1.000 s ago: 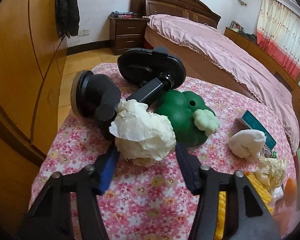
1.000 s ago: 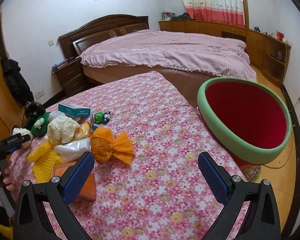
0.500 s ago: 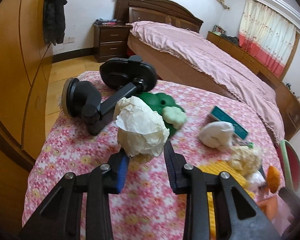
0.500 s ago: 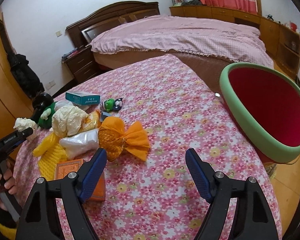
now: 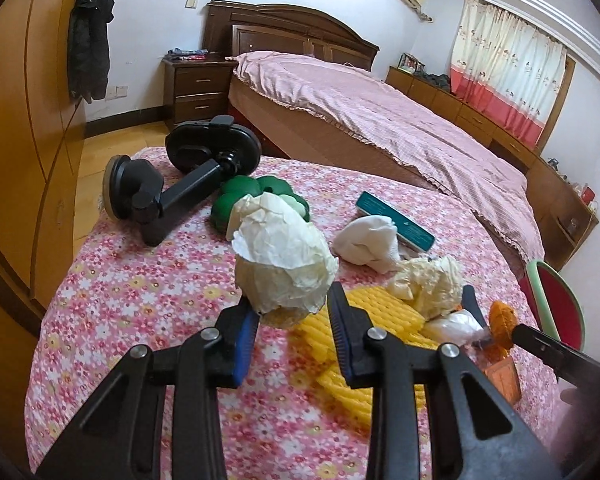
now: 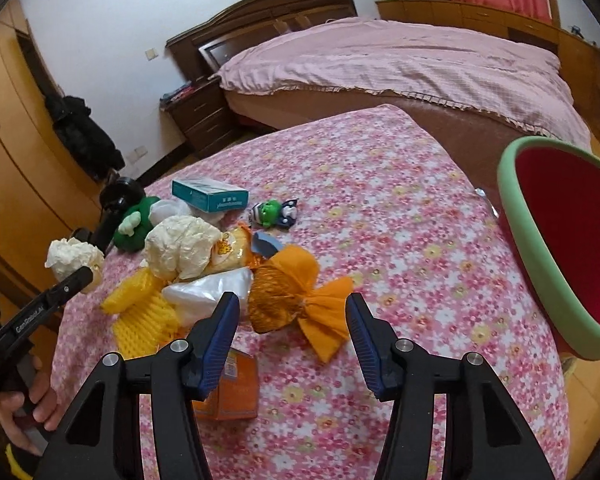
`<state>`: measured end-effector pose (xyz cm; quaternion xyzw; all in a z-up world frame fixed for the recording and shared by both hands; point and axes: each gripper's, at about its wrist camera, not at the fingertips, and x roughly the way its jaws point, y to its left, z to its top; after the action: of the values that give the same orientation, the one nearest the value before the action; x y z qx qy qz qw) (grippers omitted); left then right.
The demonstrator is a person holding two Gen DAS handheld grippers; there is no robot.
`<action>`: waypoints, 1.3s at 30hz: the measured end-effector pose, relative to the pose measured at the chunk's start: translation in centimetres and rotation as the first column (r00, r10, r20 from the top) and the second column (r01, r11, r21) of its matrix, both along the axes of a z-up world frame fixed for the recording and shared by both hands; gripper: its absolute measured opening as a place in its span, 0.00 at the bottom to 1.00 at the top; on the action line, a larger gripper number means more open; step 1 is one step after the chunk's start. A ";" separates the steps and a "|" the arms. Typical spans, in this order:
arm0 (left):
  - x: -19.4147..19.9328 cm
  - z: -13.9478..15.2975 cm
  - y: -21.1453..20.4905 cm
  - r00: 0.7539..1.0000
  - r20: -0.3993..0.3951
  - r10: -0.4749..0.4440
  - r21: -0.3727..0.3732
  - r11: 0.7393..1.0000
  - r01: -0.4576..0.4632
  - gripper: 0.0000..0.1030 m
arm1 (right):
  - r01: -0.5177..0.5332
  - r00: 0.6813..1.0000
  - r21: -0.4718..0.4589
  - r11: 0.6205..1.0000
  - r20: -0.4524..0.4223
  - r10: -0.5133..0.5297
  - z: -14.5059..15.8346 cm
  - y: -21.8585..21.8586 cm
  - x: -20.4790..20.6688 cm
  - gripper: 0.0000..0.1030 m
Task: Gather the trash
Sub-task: 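Close the left tool on the white paper while the right tool grasps the orange bag, then carry the white paper and orange bag over the red bucket with both tools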
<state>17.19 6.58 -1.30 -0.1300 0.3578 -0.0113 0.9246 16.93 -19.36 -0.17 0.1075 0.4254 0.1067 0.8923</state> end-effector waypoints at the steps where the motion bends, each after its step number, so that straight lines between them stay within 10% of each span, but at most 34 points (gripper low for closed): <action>1: 0.0 0.0 0.0 1.000 -0.002 -0.003 -0.003 1.000 0.003 0.33 | -0.005 1.000 -0.002 1.000 -0.003 0.005 0.0 0.2 0.1 0.55; 8: -0.8 0.0 -0.5 1.000 -0.005 -0.016 -0.012 1.000 0.016 0.33 | -0.035 0.998 -0.035 0.999 -0.050 0.033 -0.9 1.6 1.5 0.55; 15: -2.0 1.0 -0.9 0.999 0.023 -0.034 -0.016 0.999 0.035 0.33 | -0.001 1.000 -0.029 1.000 -0.027 0.000 -0.4 1.1 0.9 0.19; 29: -3.9 3.3 -4.1 0.988 0.053 -0.144 -0.038 0.989 0.146 0.33 | 0.056 0.993 0.023 0.998 0.106 -0.058 4.1 -1.7 -3.9 0.17; 39: -3.6 5.2 -10.8 0.937 0.028 -0.349 -0.045 0.936 0.350 0.33 | 0.150 0.972 0.072 0.986 0.172 -0.160 6.7 -6.8 -7.3 0.17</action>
<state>13.61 -4.19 3.87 -0.0872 0.3660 -0.1854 0.9078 9.64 -26.18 6.56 0.1564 0.3315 0.0582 0.9286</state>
